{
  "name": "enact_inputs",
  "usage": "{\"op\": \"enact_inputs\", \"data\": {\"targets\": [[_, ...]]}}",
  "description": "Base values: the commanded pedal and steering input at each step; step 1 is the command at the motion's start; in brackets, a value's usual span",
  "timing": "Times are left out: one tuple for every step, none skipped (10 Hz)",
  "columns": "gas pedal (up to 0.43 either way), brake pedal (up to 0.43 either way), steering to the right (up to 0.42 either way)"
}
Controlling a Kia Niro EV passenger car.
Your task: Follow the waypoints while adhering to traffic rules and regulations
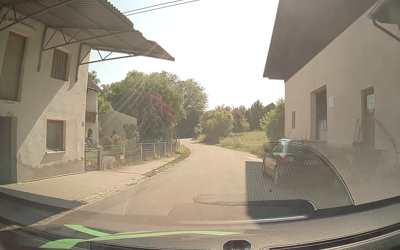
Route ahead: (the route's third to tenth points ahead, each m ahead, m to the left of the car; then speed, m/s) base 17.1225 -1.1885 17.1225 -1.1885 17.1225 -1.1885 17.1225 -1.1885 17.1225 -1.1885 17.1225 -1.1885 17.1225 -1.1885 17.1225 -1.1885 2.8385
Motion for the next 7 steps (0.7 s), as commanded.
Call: {"op": "enact_inputs", "data": {"targets": [[0.000, 0.006, -0.098], [0.000, 0.006, -0.098], [0.000, 0.012, -0.098], [0.000, 0.018, -0.096], [0.000, 0.018, -0.091], [0.000, 0.018, -0.085], [0.000, 0.018, -0.077]]}}
